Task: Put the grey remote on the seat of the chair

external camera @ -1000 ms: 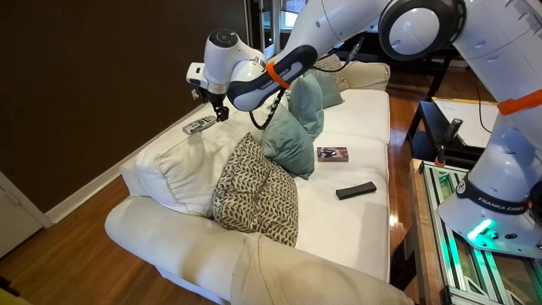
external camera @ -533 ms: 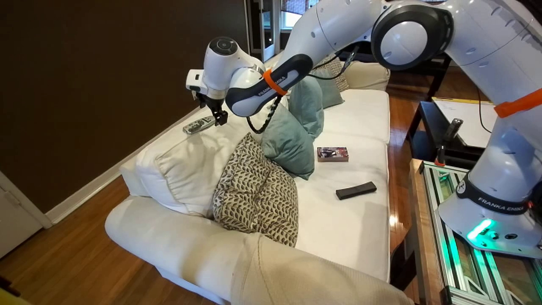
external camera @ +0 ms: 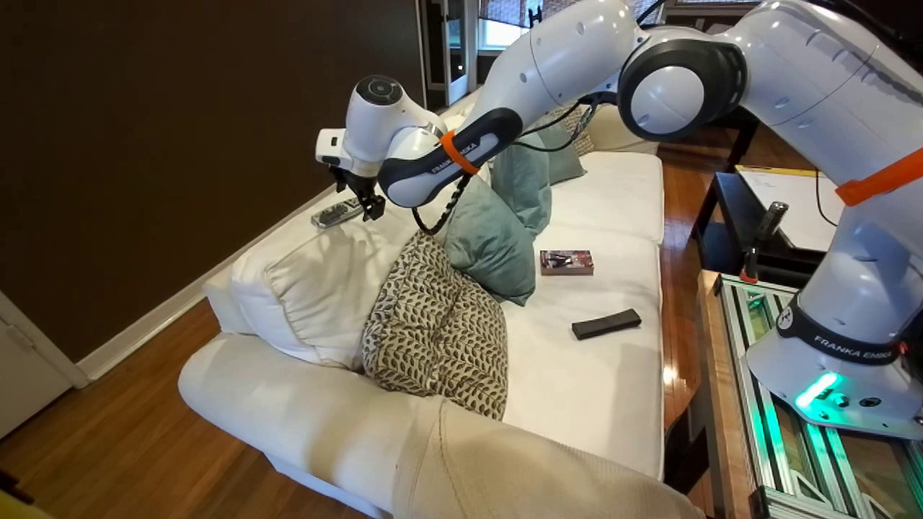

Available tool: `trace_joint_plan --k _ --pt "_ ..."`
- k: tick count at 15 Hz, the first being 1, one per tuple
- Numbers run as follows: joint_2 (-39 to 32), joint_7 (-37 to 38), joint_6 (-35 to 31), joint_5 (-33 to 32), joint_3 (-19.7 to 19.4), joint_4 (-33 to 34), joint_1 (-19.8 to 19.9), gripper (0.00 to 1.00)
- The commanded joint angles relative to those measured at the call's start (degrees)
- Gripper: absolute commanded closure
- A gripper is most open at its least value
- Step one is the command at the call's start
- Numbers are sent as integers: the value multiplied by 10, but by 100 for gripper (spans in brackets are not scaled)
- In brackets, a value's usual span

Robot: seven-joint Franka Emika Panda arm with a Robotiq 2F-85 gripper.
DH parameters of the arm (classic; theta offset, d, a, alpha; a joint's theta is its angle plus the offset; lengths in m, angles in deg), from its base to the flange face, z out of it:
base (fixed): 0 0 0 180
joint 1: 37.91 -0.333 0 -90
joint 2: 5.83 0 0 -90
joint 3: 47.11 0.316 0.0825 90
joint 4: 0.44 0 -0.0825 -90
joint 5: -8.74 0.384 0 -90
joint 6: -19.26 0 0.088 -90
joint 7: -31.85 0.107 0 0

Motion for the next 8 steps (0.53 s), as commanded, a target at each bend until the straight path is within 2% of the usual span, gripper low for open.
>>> trace_joint_plan --k 1,8 --pt "-46 -22 -8 19 1 59 2 0" --pt "-99 -57 1 45 9 130 9 0"
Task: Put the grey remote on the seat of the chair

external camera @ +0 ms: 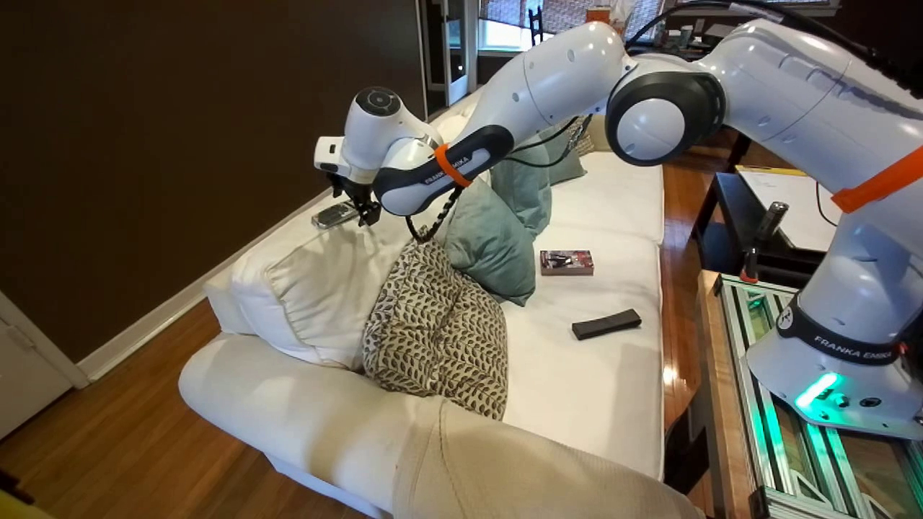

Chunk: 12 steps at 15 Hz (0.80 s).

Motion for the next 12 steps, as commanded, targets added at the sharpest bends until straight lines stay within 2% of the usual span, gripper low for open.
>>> trace_joint_plan --k 1,2,3,4,6,11,12 --pt "-46 -43 4 23 11 65 9 1" --pt "-52 -54 7 28 14 73 10 10" --pt "-57 -64 10 33 16 81 11 26" --pt "-62 -71 11 37 17 88 11 29" --pt "-70 -87 14 46 22 100 12 47" --pt "-79 -115 23 59 23 120 12 84" --pt "-80 -119 26 60 23 121 12 86"
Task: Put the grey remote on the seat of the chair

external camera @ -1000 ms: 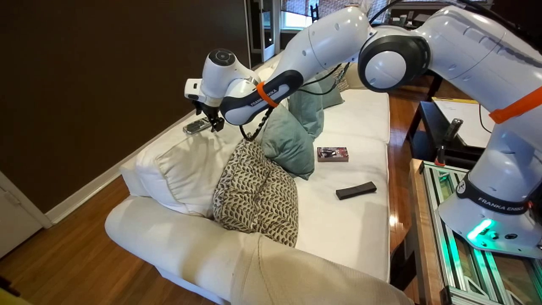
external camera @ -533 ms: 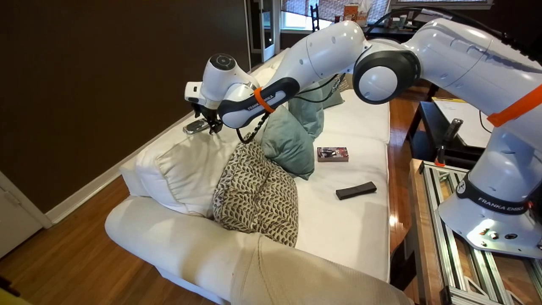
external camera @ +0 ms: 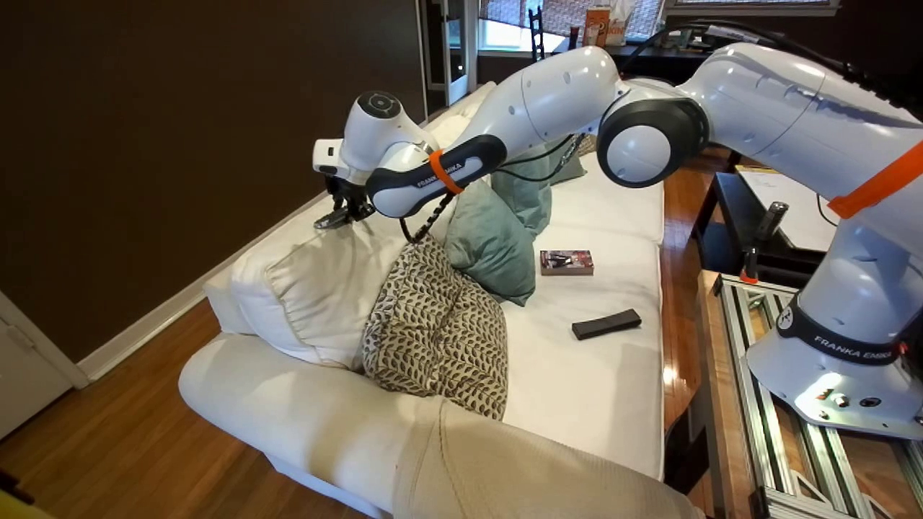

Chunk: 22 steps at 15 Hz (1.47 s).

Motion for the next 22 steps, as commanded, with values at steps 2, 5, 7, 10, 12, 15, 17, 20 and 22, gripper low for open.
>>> trace_joint_plan --k 2,5,7,10,12,15,17,20,22 --pt "-25 -37 21 19 7 42 1 89" --pt "-27 -32 23 18 0 48 -2 45" --pt "-29 -32 22 18 -1 56 -3 29" --pt "-32 -34 22 19 -1 66 -3 7" --pt "-33 -43 27 23 6 70 -1 0" --pt "-33 -74 54 34 19 71 3 0" --pt "-36 -92 75 42 23 77 4 0" --pt "-41 -107 103 51 22 91 3 0" --pt "-44 -113 116 55 20 99 2 0"
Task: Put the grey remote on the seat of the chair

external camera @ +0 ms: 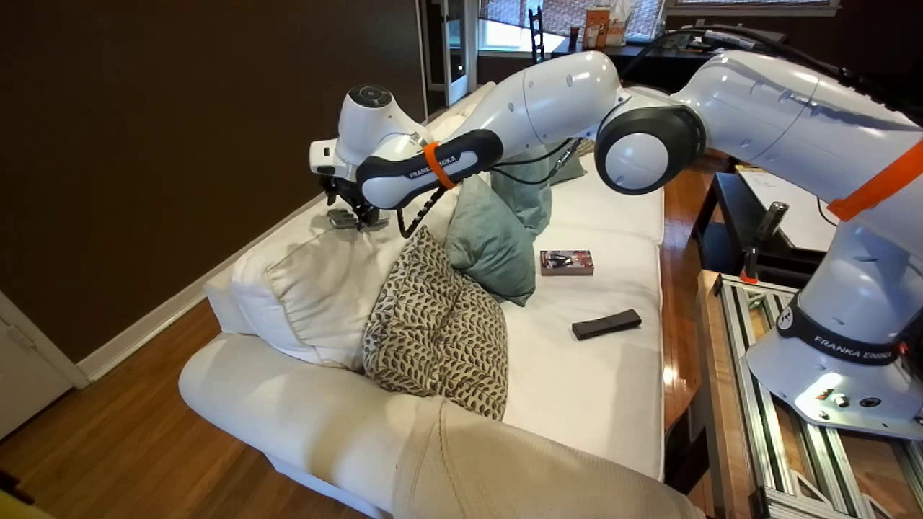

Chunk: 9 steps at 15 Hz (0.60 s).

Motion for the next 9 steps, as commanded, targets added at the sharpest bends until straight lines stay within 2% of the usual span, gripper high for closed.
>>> trace_joint_plan --k 1,5,6,7,8,9 --pt "-26 -32 33 21 4 47 2 18" --pt "-33 -22 51 22 -6 59 0 50" --pt "-35 -13 55 21 -11 62 -2 54" --pt "-35 -8 61 21 -13 65 -2 15" --pt "-36 6 67 18 -23 69 -5 19" --pt "-36 20 70 16 -30 71 -6 19"
